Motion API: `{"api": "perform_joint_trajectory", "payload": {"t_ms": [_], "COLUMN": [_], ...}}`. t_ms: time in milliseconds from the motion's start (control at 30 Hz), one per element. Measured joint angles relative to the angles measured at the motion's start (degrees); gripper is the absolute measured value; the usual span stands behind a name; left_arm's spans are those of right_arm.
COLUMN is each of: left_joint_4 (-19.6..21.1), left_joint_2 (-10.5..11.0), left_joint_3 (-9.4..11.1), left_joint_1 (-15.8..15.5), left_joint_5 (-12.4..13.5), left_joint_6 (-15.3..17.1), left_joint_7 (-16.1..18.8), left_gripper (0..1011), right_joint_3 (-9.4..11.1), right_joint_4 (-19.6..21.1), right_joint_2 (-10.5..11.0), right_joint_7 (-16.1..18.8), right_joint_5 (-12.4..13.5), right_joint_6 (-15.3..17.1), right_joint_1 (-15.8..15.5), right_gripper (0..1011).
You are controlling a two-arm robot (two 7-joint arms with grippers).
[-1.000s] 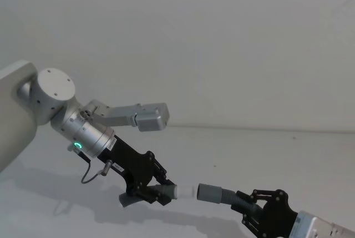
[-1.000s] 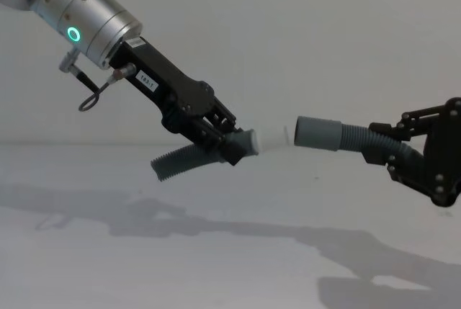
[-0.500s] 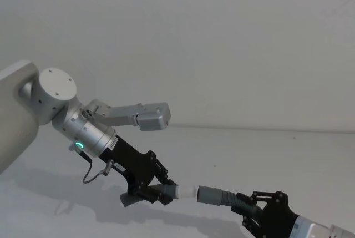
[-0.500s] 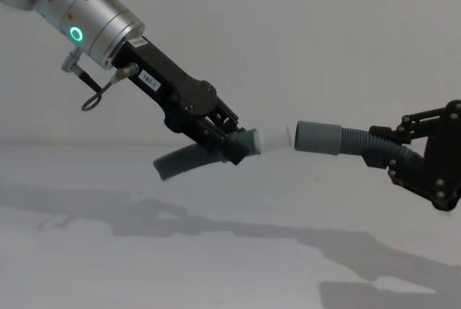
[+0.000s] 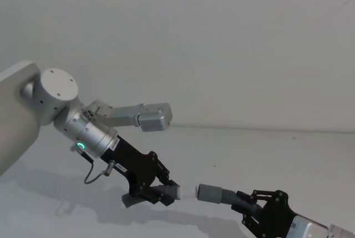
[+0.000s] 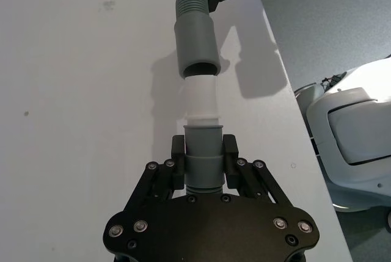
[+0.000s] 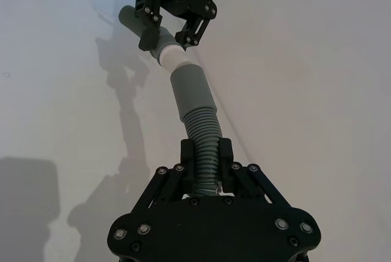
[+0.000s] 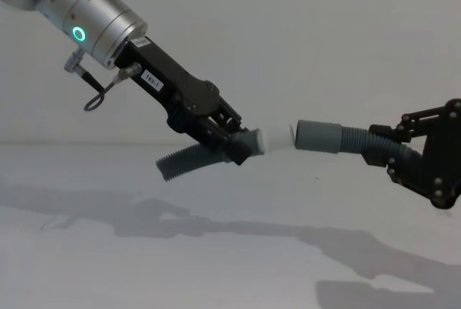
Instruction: Use both hands to pick up one end of the pipe from the table, align the ends, and insert them.
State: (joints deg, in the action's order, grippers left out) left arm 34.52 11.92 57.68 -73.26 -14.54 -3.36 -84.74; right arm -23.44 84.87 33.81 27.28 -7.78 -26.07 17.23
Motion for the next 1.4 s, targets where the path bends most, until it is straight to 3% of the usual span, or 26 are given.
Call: {"api": "perform_joint_trajectory", "payload": {"t_ms": [767,1400], "left_joint_4": [0.2,-3.2], "left_joint_2": [-0.2,-1.9], "left_joint_3": [0.7,1.1], "left_joint_1": [-0.3,-1.6], "left_joint_5": [-0.2,0.9], "left_joint_6": [0.9,0.0], "left_joint_7": [0.3,-2.1], "left_gripper": [327,325], "right_joint_3": [-0.3,-0.7], "right_joint_4": [0.0,-0.5], "right_joint_2": [0.2,0.0], "right_joint_7": [-0.2,-0.4], "right_joint_5": [-1.1,-1.6], "right_joint_6": [-1.5,-2.5], "right_joint_1": [0.1,0.7], "right_gripper": [215,213]}}
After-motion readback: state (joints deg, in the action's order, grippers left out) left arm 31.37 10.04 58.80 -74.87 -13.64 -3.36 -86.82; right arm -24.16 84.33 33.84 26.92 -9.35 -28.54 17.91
